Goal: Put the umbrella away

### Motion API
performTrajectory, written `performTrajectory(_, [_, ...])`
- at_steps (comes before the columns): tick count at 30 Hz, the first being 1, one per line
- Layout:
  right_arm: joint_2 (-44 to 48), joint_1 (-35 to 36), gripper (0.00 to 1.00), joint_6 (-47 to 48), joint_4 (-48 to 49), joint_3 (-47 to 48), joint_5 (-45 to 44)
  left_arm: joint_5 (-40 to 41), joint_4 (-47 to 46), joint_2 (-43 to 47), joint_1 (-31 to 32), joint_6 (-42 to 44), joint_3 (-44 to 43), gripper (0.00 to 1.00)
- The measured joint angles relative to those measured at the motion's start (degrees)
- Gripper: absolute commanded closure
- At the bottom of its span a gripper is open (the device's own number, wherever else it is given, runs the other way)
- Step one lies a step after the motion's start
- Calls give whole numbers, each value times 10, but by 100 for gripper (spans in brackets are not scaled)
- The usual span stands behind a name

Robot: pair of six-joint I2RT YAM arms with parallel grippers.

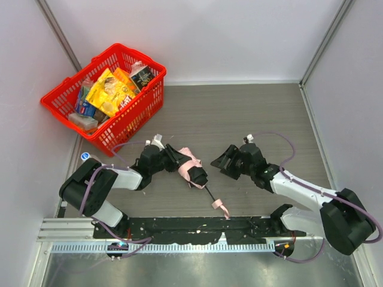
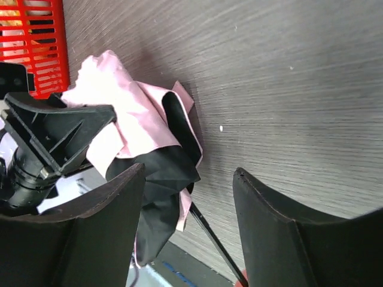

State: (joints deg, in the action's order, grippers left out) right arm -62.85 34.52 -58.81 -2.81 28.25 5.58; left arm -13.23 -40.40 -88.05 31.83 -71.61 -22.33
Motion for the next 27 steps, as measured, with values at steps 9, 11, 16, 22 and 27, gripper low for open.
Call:
performTrajectory(9, [-83, -7, 29, -174, 176, -82, 51, -39, -68, 0, -1, -4, 0, 100])
performTrajectory(11, [-81, -12, 27, -180, 181, -82, 50, -45, -71, 0, -2, -13, -1, 100])
performTrajectory(16, [-21, -37, 24, -152, 150, -77, 19, -57, -59, 15, -5, -36, -11, 100])
performTrajectory(22, [-1, -92, 24, -191, 165, -92, 45, -76, -48, 58, -6, -51, -69, 100])
performTrajectory(27, [-55, -92, 25, -260, 198, -91, 105, -86, -45, 77, -9, -72, -130, 100])
